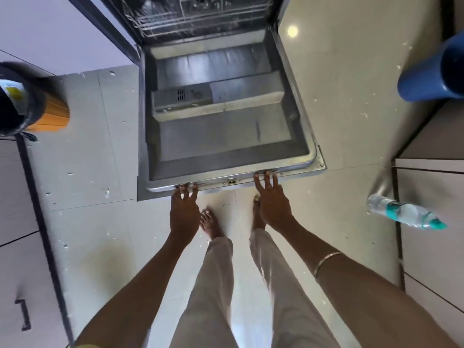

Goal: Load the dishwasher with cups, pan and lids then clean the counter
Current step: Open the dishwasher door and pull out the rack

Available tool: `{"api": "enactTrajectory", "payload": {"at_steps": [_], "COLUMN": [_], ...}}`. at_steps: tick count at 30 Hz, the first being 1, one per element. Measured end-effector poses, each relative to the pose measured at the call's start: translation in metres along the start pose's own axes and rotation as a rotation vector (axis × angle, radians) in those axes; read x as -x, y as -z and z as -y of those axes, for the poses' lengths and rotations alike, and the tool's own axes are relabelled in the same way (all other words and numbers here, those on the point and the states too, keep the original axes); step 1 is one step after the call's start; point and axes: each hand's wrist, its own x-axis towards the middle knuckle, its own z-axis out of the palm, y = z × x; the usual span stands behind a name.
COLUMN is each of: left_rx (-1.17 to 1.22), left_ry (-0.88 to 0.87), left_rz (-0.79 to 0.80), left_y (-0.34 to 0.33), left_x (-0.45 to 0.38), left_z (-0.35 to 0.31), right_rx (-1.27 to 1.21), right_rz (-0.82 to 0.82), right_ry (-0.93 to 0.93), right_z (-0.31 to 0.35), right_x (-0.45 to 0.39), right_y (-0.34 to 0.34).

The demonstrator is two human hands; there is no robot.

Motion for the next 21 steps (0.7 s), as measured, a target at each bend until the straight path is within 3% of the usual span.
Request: {"api": "enactTrajectory", "payload": {"at_steps": [8, 21], "left_rx": [-0.128, 0.007], "left_ry": [-0.022, -0.026], "left_rz": [0.159, 0.251], "left_y": [-0.103, -0.203], "left_x": [-0.021, -0.071], "left_z": [0.009, 0.028], "right_rx": [-0.024, 0.090], "right_rz": [-0.017, 0.121], "right_ry": [0.011, -0.011], "right_z": [-0.027, -0.056], "right_x": [-0.032, -0.100], "right_y": [-0.108, -0.207]}}
